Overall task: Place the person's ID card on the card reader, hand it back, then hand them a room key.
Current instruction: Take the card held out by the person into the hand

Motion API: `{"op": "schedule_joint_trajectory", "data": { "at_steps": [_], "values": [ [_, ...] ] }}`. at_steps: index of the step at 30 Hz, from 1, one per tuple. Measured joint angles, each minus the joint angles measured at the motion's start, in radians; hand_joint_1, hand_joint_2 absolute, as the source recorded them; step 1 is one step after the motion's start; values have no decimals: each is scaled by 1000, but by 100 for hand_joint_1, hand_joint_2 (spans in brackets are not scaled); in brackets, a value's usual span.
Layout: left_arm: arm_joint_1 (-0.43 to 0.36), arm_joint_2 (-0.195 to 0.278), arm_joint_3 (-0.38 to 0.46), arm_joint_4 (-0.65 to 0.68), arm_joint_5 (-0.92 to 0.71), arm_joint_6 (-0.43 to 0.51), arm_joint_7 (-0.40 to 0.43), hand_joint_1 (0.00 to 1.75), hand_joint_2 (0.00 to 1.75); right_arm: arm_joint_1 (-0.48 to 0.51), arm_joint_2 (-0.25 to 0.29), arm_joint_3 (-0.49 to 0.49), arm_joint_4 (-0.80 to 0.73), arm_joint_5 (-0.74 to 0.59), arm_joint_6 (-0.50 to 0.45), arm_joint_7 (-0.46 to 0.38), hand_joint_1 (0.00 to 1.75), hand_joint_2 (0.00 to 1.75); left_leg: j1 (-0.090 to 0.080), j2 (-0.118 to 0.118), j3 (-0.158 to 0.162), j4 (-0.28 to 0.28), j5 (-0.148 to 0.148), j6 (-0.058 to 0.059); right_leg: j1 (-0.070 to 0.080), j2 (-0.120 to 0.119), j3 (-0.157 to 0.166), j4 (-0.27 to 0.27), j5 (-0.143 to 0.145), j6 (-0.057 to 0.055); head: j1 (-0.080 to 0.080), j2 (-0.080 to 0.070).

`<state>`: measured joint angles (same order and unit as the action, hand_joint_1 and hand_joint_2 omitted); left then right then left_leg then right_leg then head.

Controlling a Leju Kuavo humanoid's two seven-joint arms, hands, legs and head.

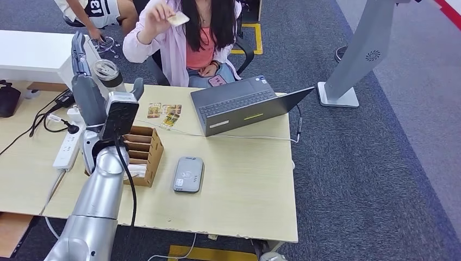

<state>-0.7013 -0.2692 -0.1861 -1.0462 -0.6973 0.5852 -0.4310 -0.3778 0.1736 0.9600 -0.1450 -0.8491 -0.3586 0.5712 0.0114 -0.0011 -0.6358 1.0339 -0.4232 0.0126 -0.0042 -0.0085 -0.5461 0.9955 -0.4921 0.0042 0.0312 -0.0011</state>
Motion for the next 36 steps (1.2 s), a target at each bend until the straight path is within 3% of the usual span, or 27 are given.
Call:
{"op": "schedule_joint_trajectory", "data": {
  "at_steps": [20, 27, 33, 36],
  "values": [
    [-53, 15, -68, 82, -79, 18, 41, 0, 175, -2, 6, 16, 0, -4, 6, 4, 0, 175, 0, 1, -1, 0, 0, 0, 0, 1, -1, 0, 0, 0, 0, 0],
    [-173, 12, -178, 252, -364, 60, 214, 0, 175, -4, 18, 20, 0, -27, 22, 33, 0, 175, 0, 1, -1, 0, 0, 0, 0, 1, -1, 0, 0, 0, 0, 0],
    [-178, 18, -192, 321, -382, 81, 216, 0, 175, -3, 18, 20, 1, -31, 24, 23, 0, 175, 0, 1, -1, 0, 0, 0, 0, 1, -2, 0, 0, 0, 0, 0],
    [-184, 18, -195, 354, -436, 90, 264, 0, 175, -3, 18, 20, 2, -36, 23, 19, 0, 175, 0, 1, -1, 0, 0, 0, 0, 1, -2, 0, 0, 0, 0, 0]
  ]
}}
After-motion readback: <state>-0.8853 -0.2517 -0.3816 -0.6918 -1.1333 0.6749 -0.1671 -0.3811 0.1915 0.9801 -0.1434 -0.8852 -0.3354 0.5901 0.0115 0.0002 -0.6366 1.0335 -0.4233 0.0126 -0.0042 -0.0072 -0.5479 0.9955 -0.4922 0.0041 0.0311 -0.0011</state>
